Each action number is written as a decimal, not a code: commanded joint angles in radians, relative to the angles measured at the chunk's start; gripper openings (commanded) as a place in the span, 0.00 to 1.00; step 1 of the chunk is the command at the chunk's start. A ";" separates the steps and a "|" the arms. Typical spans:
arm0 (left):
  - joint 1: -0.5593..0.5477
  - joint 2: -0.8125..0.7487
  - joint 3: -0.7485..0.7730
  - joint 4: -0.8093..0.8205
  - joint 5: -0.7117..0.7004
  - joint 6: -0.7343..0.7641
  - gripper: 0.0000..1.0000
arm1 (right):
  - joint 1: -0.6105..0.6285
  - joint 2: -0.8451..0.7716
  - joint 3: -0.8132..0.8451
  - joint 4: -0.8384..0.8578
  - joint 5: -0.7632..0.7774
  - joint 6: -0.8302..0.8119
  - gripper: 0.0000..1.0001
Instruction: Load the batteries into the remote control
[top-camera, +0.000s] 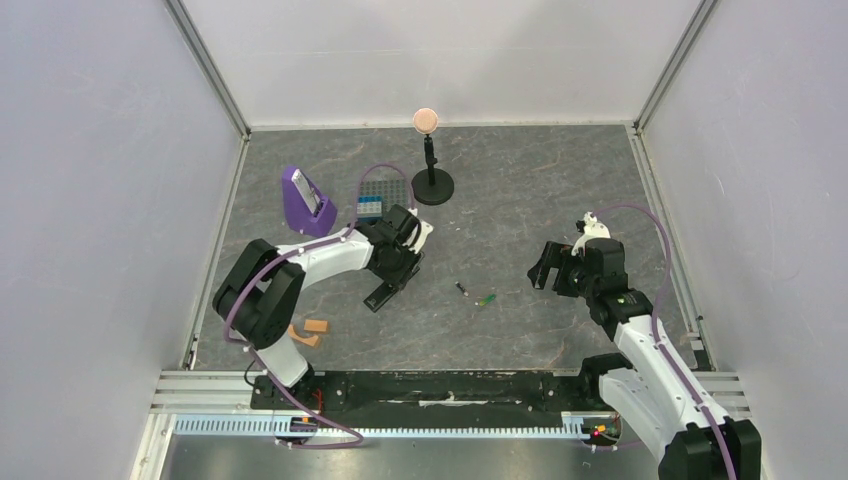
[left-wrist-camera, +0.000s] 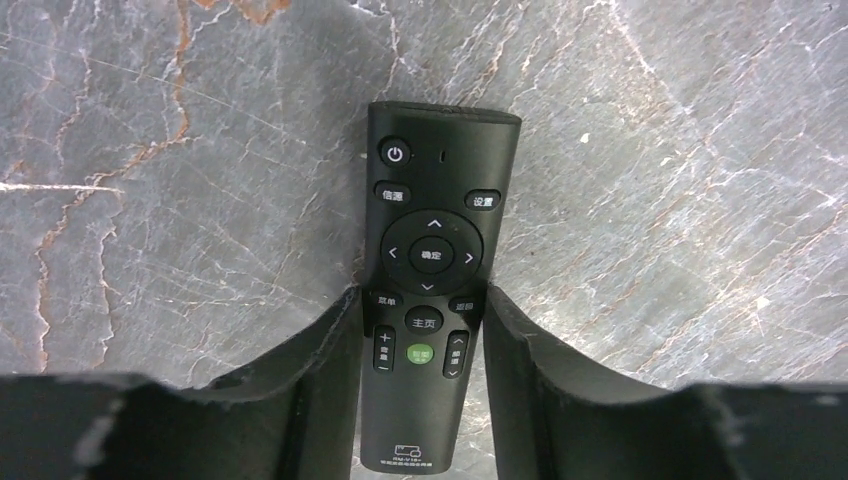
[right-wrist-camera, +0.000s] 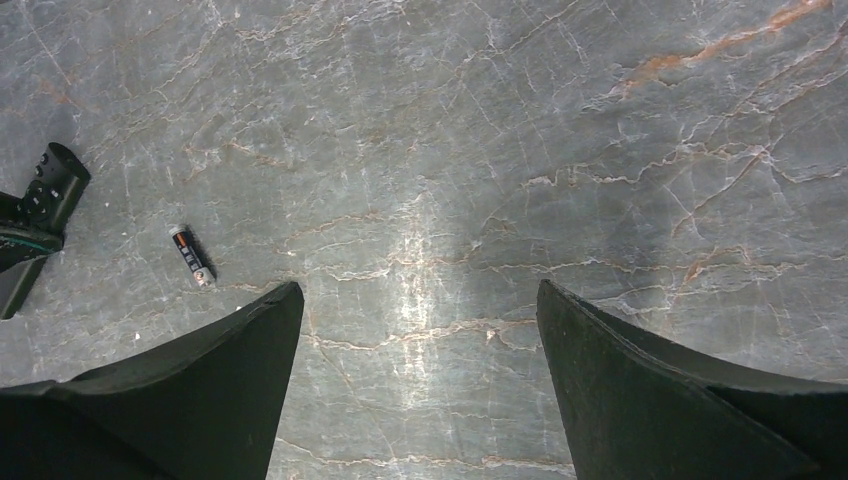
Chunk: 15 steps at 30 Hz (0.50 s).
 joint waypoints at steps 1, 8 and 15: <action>-0.003 0.049 0.036 -0.005 -0.072 0.013 0.42 | 0.001 -0.019 0.009 0.030 -0.023 0.000 0.90; -0.010 -0.015 0.045 0.009 -0.061 -0.083 0.11 | 0.001 -0.038 0.016 0.000 -0.061 -0.005 0.90; -0.014 -0.173 0.035 0.063 -0.008 -0.355 0.02 | 0.090 -0.080 -0.011 0.174 -0.250 0.125 0.92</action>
